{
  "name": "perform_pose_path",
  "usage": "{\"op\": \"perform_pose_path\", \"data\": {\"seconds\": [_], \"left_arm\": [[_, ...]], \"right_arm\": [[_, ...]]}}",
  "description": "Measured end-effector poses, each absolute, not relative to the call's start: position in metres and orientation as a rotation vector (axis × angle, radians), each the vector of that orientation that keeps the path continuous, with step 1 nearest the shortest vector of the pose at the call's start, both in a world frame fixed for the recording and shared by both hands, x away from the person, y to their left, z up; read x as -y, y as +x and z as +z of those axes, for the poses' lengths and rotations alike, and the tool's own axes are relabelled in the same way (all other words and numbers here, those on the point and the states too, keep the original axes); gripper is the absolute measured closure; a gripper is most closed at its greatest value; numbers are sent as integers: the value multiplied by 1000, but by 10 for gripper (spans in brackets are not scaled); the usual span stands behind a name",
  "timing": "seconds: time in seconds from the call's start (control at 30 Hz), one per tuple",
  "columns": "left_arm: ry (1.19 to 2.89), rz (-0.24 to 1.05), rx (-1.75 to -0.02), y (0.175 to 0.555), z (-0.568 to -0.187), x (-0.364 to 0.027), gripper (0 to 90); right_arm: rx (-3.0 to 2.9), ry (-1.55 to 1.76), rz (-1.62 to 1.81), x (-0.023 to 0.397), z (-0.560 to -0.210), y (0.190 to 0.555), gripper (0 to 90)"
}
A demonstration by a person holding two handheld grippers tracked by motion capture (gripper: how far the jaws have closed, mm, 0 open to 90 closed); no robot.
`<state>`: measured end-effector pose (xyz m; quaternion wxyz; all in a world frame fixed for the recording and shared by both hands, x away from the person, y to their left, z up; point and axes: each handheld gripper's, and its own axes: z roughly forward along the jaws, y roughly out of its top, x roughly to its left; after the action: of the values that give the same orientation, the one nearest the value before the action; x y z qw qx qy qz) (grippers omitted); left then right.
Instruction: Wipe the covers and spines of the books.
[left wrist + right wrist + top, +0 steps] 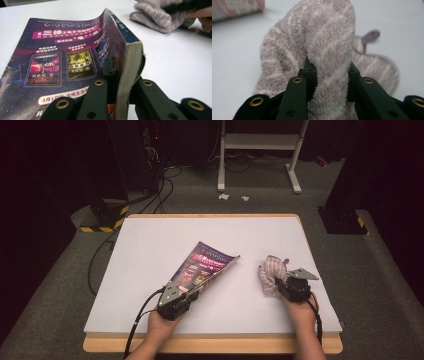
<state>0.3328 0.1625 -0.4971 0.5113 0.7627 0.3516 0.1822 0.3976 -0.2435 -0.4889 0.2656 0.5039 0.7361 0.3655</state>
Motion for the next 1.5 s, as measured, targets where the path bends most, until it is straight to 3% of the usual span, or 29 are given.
{"op": "perform_pose_path", "data": {"seconds": [0.3,0.47,0.7,0.87,1.5], "left_arm": [[1838,437,-841,333,-498,-163,830],[1833,435,-842,333,-498,-163,830],[1833,434,-841,333,-498,-163,830],[1837,433,-839,333,-498,-163,831],[1836,431,-840,333,-498,-163,832]], "right_arm": [[-1913,1224,1244,218,-441,383,716],[-1922,1163,1243,192,-415,400,714],[-2012,1229,1074,158,-445,454,713],[-2091,1264,1028,146,-469,473,712],[-2194,968,1182,96,-452,410,712]]}}
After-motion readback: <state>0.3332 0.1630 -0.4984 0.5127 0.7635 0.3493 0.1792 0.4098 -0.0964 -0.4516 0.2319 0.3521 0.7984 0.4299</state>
